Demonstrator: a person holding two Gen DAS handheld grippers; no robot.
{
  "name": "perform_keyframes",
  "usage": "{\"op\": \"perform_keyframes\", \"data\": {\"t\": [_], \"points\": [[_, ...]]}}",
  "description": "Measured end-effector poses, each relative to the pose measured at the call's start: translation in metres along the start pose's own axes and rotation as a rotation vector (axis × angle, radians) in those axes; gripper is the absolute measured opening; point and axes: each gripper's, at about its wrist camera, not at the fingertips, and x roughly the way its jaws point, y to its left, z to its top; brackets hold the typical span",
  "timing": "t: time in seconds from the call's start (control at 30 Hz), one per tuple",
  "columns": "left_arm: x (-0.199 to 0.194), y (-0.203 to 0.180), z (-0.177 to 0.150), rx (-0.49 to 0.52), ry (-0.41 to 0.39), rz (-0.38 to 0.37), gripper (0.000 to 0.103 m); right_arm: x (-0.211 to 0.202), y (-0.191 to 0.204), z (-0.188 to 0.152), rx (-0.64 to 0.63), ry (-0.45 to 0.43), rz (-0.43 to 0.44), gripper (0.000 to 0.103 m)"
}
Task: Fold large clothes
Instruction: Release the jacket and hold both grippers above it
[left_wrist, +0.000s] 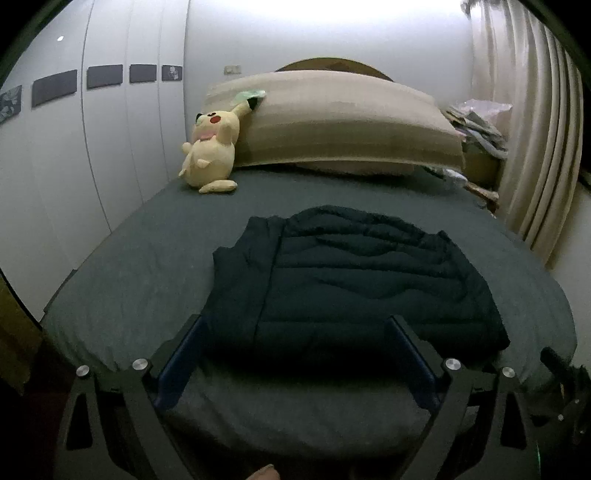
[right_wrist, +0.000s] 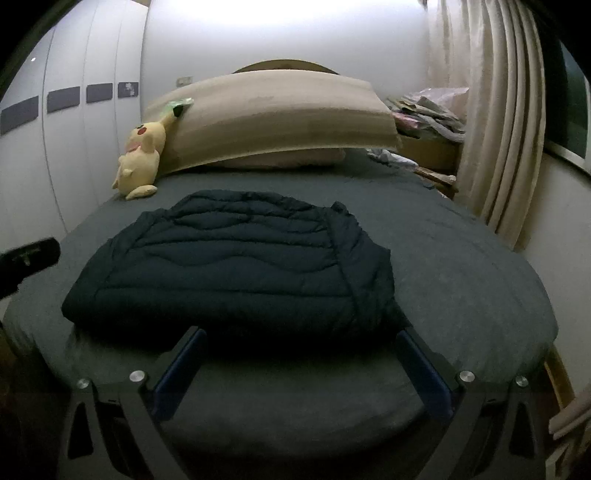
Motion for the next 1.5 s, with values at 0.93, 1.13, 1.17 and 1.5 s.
{"op": "perform_keyframes", "data": {"t": [0.93, 1.13, 1.17, 1.5], "points": [[-0.002, -0.002, 0.003, -0.013, 0.012, -0.023, 0.100, -0.013, -0.006, 0.012, 0.039, -0.072, -0.036, 0.103], [-0.004, -0.001, 0.004, -0.031, 0.003, -0.031, 0.101, -0.013, -0.006, 0.012, 0.040, -0.076, -0.035, 0.103], [-0.004, -0.001, 0.004, -0.029, 0.001, -0.025, 0.101, -0.013, -0.006, 0.013, 0.040, -0.078, -0.036, 0.103], [-0.004, -0.006, 0.004, -0.012, -0.004, -0.019, 0.101, -0.014, -0.007, 0.014, 0.043, -0.082, -0.037, 0.103]]}}
